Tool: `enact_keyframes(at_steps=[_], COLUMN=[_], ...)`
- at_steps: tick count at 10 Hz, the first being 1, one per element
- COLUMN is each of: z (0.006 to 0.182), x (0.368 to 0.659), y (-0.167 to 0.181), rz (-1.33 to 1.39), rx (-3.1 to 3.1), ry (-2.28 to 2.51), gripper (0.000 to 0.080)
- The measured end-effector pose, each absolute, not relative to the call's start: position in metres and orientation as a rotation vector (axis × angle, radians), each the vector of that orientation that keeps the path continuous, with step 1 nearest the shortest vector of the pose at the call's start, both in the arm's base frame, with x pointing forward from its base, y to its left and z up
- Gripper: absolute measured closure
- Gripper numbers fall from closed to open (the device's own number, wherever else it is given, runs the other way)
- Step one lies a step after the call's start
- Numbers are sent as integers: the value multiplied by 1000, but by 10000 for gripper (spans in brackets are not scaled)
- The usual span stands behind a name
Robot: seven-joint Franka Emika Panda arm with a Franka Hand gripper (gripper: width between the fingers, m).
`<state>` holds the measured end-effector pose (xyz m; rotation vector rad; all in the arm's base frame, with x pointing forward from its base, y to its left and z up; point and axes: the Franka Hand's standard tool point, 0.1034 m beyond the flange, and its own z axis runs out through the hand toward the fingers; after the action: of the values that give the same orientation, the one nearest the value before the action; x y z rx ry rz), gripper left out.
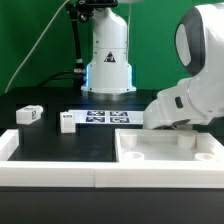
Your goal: Assemble one leg
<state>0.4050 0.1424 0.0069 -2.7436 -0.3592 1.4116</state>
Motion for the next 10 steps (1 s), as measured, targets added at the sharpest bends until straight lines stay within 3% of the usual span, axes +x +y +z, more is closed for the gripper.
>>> enact_keyframes(at_steps=[4,6,10], z=[4,4,4], x=[407,407,407], y=[146,146,146], rz=[1387,1387,1388], rx=[-2767,-2767,-2767], ry=[-329,-329,-329], gripper=[165,515,509])
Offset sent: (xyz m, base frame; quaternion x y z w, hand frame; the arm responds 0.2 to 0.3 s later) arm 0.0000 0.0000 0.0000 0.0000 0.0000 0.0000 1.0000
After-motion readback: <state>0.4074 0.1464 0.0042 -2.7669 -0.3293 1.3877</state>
